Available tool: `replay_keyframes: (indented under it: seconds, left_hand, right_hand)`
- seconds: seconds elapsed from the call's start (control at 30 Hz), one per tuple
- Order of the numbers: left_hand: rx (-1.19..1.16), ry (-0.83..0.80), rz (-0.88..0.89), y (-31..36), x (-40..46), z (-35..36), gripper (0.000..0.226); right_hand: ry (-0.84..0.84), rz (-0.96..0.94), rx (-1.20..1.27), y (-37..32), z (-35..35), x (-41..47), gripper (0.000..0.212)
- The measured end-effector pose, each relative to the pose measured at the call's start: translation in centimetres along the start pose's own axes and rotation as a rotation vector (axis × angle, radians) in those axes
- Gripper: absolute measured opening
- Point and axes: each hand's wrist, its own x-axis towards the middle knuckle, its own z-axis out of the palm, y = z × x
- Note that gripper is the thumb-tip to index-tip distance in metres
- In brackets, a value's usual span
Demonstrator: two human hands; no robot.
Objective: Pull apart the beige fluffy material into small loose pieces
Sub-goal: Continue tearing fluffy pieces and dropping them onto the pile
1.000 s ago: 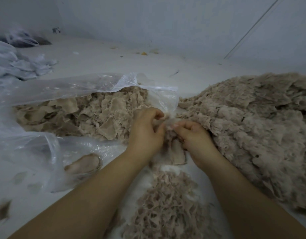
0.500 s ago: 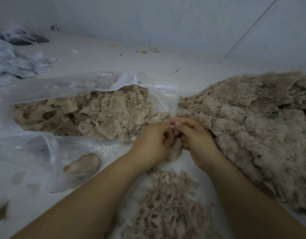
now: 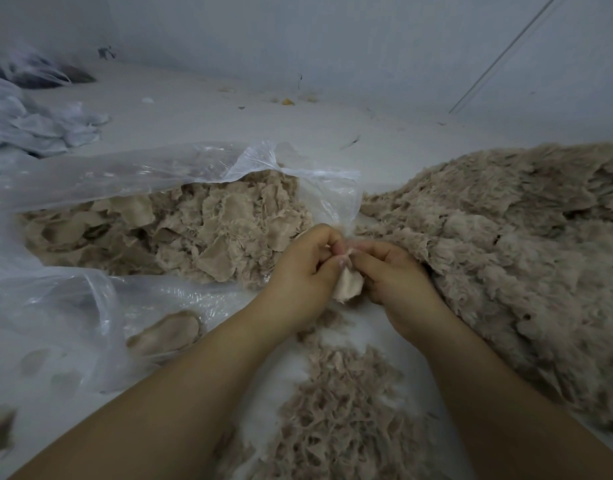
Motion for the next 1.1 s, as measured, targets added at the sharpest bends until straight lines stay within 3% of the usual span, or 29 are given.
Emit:
replay_keyframes:
  seconds: [0.17, 0.33, 0.5, 0.6, 0.7, 0.93, 1.1]
  left_hand:
    - [-0.074, 0.048, -0.066, -0.1, 0.1, 0.1, 0.014]
    - [-0.226, 0.167, -0.143, 0.3, 0.4, -0.7, 0.028]
    - [-0.265, 0.104, -0.180, 0.1, 0.2, -0.7, 0.018]
    - [-0.227, 0.111, -0.163, 0.1, 0.0, -0.1, 0.013]
    - [-0.236, 0.143, -0.181, 0.0, -0.1, 0.0, 0.012]
    - [-0.282, 0.155, -0.245, -0.3, -0.1, 0.1, 0.022]
    - [-0.368, 0.273, -0.280, -0.5, -0.1, 0.3, 0.029]
  right_hand:
    - [0.019, -0.015, 0.050, 0.0, 0.0, -0.2, 0.020]
    - [0.193, 0.041, 0.091, 0.1, -0.1, 0.2, 0.024]
    - [0.040, -0.047, 0.033, 0.0, -0.2, -0.1, 0.036]
    - [-0.124, -0.157, 0.027, -0.4, -0.2, -0.7, 0.027]
    - [-0.044, -0.095, 0.073, -0.5, 0.1, -0.7, 0.009]
    - [-0.046, -0.089, 0.088, -0.4, 0.0, -0.8, 0.006]
    - [-0.002, -0.079, 0.037, -0.4, 0.1, -0.7, 0.014]
